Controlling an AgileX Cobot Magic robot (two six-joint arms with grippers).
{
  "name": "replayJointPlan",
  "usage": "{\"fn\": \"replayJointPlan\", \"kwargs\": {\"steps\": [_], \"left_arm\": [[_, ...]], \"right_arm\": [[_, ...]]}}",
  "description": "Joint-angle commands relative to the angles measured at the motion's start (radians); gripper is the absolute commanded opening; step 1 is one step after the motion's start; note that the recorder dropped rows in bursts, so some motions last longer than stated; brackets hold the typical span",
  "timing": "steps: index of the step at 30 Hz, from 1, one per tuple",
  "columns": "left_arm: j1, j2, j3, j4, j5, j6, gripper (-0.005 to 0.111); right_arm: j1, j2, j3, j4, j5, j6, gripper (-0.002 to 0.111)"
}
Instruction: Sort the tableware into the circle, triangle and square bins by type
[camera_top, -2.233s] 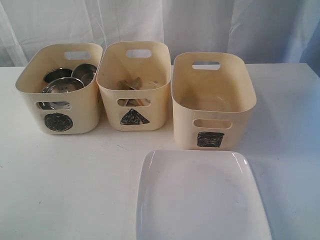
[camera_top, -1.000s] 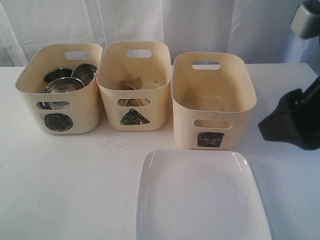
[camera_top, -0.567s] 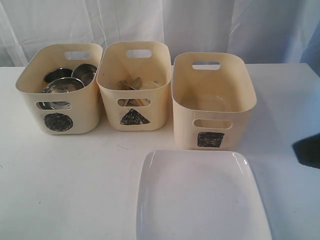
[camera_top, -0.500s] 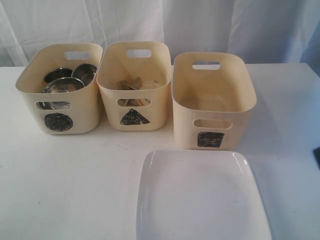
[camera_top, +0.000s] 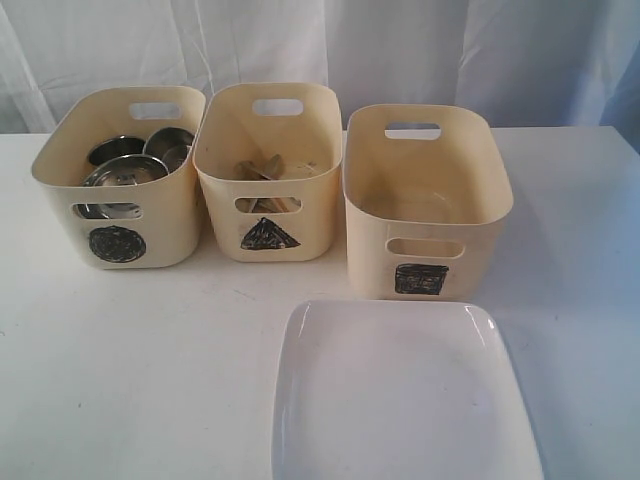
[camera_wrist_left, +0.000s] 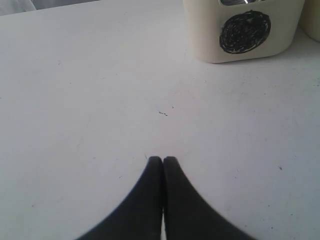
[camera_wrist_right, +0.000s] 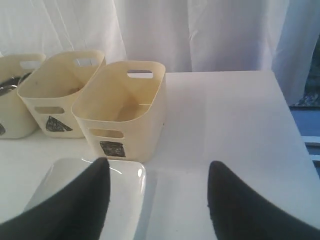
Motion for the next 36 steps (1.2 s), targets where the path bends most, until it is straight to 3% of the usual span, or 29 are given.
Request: {"fn": "replayJointPlan", "kwargs": {"steps": [1,15,24,27,32,36], "left_arm": [[-0.004,-0.003,0.004,-0.006,-0.001,0.000,0.000],[-0.004,-0.003,0.004,-0.006,-0.001,0.000,0.000],[-0.004,-0.003,0.004,-0.006,-0.001,0.000,0.000],[-0.004,-0.003,0.004,-0.006,-0.001,0.000,0.000],[-0.004,-0.003,0.004,-0.006,-0.001,0.000,0.000],[-0.004,-0.003,0.004,-0.006,-0.001,0.000,0.000]], "right_arm": [[0.080,-0.007,0.003,-0.073,-0.004,0.167,0.054],[0.476,-0.007,0.094,-0.191,-0.004,0.558,0.053],[0.670,-0.007,0.263,-0.276,-0.004,0.771,0.040],[0.713,-0.007,0.331,-0.279,-0.004,0.819,0.038],[0.752,-0.007,0.464,-0.344,-0.004,0.987,0.020],[0.756,-0.007,0.513,-0.491,-0.004,1.091,0.017]]}}
